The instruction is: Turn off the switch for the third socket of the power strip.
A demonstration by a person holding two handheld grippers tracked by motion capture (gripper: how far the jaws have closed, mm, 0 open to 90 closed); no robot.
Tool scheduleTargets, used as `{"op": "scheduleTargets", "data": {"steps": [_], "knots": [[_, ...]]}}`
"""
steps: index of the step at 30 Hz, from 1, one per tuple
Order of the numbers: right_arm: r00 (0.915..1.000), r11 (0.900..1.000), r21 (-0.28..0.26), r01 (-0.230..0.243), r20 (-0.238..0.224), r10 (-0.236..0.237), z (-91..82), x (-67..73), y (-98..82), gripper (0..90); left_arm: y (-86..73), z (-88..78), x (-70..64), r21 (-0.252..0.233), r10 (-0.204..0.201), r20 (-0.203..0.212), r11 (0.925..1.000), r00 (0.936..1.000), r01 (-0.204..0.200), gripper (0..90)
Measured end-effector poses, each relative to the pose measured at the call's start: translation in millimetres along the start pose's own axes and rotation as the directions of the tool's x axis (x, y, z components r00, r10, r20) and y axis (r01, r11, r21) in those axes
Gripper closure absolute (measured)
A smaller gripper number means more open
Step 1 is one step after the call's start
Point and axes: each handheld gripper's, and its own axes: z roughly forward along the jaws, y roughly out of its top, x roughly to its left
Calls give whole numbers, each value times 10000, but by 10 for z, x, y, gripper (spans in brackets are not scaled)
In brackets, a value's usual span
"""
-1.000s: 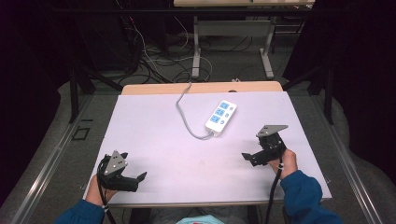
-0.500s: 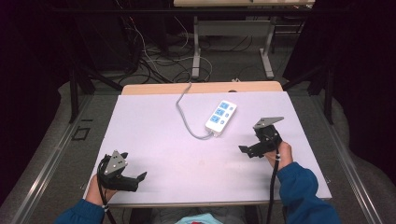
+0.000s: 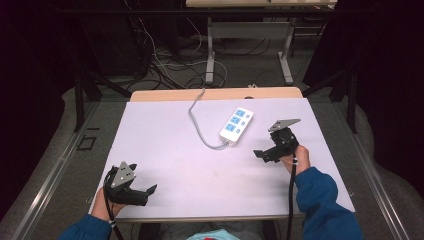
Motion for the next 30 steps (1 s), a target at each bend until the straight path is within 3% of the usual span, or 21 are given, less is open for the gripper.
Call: {"op": "scheduleTargets", "data": {"steps": [25,30], "knots": [[9994,9991,-321,-287,164,293,213,-339,299,0,7,5,4,100,160,-18,9998,9999,-160,4],[9995,9995,-122,-287,132,288,261,-376,345,0,3,-1,5,130,158,-11,9998,9999,-158,3]]}}
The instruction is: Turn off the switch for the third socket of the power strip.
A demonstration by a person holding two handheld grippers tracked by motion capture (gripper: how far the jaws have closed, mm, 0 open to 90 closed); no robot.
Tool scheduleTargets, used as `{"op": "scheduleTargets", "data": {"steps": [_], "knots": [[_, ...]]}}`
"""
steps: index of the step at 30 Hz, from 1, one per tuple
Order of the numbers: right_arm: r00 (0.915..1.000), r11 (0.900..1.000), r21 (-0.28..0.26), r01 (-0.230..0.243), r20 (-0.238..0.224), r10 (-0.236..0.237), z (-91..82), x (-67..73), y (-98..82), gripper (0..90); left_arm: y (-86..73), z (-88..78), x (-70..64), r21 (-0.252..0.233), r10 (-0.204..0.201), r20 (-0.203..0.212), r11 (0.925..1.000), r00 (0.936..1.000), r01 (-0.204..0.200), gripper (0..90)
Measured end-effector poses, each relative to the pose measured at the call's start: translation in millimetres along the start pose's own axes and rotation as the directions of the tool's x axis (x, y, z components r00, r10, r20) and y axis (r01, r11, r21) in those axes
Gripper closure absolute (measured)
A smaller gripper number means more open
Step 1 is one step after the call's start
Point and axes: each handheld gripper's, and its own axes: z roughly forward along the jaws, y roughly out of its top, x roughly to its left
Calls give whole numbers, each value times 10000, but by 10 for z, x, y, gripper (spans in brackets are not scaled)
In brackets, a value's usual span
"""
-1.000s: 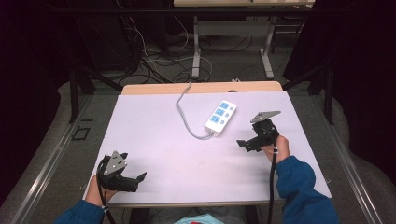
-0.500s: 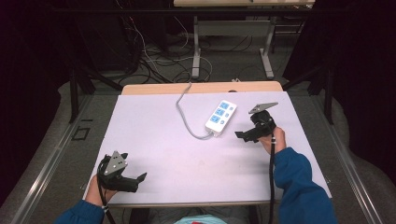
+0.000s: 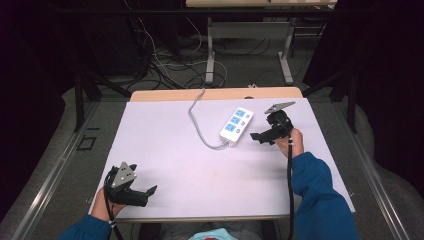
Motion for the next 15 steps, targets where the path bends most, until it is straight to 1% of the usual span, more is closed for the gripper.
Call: {"op": "scheduleTargets", "data": {"steps": [1,2,3,4,5,7,8,11,14,15], "knots": [[10000,10000,-52,39,-44,-40,8,-9,9,0,0,2,-1,-6,-6,5,10000,10000,6,3],[10000,10000,-21,-90,-40,90,6,-9,19,0,1,5,-3,-14,-16,-3,10000,10000,16,3],[10000,9999,-103,75,7,-74,12,-30,32,0,1,8,-6,-10,-59,26,10000,10000,59,3],[10000,10000,-48,-69,-40,69,12,-28,39,0,0,11,-9,10,-97,59,10000,9999,97,3],[10000,9999,-148,3,-7,-3,21,-42,49,0,-1,11,-9,9,-87,50,10000,9999,87,2],[10000,9999,-131,-27,8,27,41,-53,69,0,-4,11,-7,36,-75,55,10000,10000,75,2],[10000,10000,-67,-55,3,55,56,-58,83,0,-5,10,-7,30,-70,52,10000,10000,70,2],[10000,9999,-149,-62,28,62,92,-82,116,0,-4,12,-12,-21,-70,42,10000,10000,70,2],[10000,9998,-188,-73,-41,72,140,-113,150,0,1,11,-17,-20,-44,64,10000,10000,45,2],[9999,9998,-181,-130,11,130,181,-125,167,0,3,11,-17,15,-40,61,10000,10000,40,2]]}}
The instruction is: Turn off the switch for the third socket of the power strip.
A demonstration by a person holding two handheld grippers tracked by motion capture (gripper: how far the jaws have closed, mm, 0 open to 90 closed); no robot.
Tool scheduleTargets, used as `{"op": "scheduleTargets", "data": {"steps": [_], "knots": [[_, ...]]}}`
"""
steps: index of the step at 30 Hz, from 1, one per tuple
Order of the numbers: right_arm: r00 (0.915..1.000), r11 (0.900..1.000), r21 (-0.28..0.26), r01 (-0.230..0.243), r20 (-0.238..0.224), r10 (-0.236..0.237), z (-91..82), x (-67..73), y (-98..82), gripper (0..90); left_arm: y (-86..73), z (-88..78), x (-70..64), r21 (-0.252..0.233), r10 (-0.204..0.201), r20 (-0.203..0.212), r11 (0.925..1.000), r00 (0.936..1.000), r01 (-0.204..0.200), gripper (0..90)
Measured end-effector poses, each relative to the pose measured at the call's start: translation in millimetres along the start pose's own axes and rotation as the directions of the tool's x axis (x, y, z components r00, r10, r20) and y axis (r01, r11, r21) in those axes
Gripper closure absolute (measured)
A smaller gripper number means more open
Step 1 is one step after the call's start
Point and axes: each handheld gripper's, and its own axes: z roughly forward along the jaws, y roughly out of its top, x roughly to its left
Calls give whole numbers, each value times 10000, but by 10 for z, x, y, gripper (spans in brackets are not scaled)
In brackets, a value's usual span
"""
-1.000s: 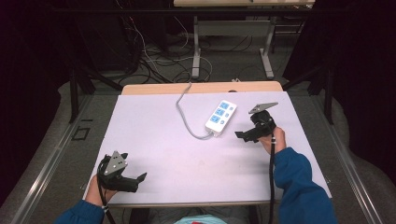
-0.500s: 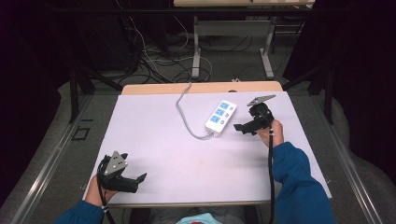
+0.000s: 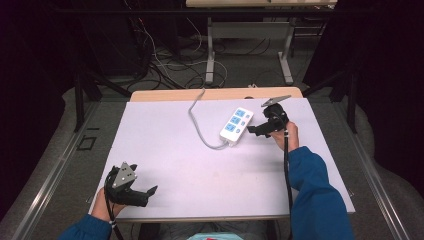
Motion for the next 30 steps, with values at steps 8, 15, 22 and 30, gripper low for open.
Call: {"op": "scheduleTargets", "data": {"steps": [8,15,22,30], "knots": [[9996,9995,-207,-250,-99,248,94,-82,43,0,-2,8,4,-5,-9,25,10000,10000,9,2],[9976,9965,-491,-678,-133,672,141,-165,96,83,-4,6,4,9,23,32,10000,10000,-23,2],[9970,9960,-453,-770,-18,770,203,-181,120,232,0,22,-2,50,-3,72,10000,10000,3,2],[9959,9950,-577,-820,339,840,282,-195,146,721,-2,16,2,0,61,8,10000,10000,-61,2]]}}
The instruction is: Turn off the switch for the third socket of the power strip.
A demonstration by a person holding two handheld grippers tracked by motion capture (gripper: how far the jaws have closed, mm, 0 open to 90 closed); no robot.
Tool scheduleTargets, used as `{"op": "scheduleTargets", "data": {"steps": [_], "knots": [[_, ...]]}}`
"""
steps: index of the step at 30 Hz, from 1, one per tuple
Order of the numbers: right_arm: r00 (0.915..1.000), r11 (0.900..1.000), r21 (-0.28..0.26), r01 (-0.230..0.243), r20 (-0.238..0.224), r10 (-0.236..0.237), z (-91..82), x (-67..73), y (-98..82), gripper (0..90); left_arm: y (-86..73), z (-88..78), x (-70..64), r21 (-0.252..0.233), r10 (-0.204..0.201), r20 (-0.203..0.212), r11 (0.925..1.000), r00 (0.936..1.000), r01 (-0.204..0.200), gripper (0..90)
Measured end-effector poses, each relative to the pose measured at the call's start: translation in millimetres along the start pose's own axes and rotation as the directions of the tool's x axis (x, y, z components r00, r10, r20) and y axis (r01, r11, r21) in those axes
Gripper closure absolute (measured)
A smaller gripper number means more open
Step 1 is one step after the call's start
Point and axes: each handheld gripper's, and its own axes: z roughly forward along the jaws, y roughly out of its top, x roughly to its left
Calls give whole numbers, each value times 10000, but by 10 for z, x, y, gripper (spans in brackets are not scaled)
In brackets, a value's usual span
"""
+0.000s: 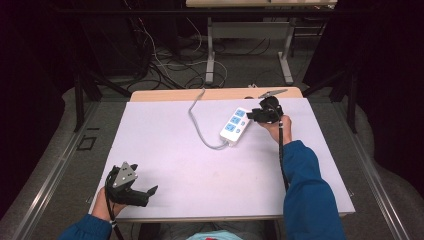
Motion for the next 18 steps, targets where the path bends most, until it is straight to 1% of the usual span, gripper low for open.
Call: {"op": "scheduleTargets", "data": {"steps": [2,4,7,9,10,12,14,16,18], "knots": [[9999,10000,-63,-34,155,35,26,6,19,824,0,-3,-3,-25,-26,33,10000,10000,26,2],[9997,10000,-85,-37,244,39,51,8,37,900,1,-3,0,-18,32,10,10000,10000,-32,2],[9993,9999,-7,-101,348,102,95,28,70,900,1,-3,-4,-17,9,23,10000,10000,-9,2],[9987,10000,49,57,500,-60,129,43,83,900,1,-6,-9,-39,-17,6,10000,10000,17,2],[9990,10000,16,52,446,-53,146,47,85,900,1,-9,-8,-56,-35,17,10000,10000,36,2],[9985,9999,92,51,544,-56,178,58,83,900,0,-6,-7,-42,-19,23,10000,10000,19,2],[9972,9998,193,87,745,-101,215,51,74,900,1,-5,-8,-38,-9,27,10000,10000,9,2],[9958,9996,276,-66,912,40,241,41,68,900,1,-4,-6,-25,31,19,10000,10000,-31,2],[9956,9993,321,-171,929,140,269,22,59,900,1,-5,-8,-36,-8,26,10000,10000,9,2]]}}
